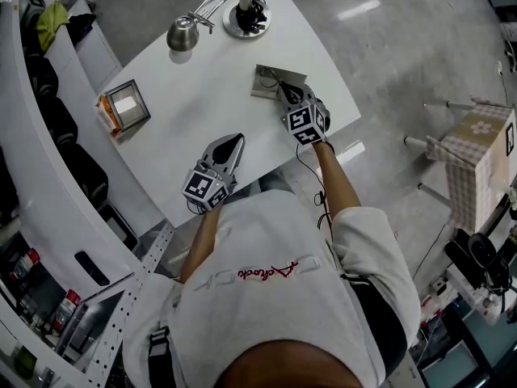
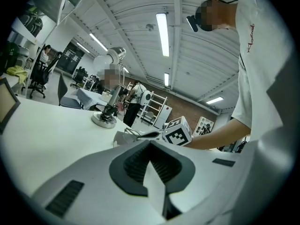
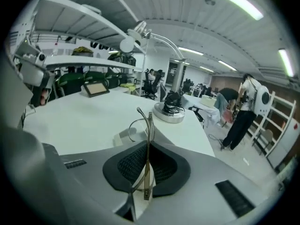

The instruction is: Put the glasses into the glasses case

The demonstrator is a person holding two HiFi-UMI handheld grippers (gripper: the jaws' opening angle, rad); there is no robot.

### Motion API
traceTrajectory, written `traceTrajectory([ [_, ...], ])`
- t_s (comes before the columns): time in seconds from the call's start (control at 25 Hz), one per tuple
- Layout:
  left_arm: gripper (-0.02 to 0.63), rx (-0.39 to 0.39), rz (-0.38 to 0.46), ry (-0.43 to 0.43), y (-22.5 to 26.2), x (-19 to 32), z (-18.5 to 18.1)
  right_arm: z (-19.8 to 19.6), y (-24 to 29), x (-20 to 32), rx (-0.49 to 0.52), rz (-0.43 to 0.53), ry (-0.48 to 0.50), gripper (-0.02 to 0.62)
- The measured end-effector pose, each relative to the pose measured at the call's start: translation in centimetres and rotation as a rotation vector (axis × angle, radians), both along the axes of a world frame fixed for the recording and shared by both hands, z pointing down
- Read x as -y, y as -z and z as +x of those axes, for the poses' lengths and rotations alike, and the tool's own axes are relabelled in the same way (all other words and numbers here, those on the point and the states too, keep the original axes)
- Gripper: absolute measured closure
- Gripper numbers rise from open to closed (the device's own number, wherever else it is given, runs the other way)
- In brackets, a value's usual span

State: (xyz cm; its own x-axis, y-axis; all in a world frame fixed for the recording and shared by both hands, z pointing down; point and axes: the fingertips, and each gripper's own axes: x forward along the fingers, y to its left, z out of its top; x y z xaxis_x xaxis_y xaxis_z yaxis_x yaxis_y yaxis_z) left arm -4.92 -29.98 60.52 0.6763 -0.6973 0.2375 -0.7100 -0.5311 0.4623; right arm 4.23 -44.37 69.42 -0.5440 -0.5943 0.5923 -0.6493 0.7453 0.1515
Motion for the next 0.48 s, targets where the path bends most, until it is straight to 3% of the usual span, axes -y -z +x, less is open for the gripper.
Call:
traceTrajectory([
  [0.28, 0.597, 0.0, -0.003, -0.005, 0.0, -0.3, -0.2, -0.9, -1.0, 0.5, -0.283, 0.118, 0.239, 0.586],
  [0.48, 0.597, -0.002, -0.004, 0.003, 0.1, -0.3, -0.5, -0.8, -2.1, 0.9, -0.384, 0.128, 0.311, 0.586],
])
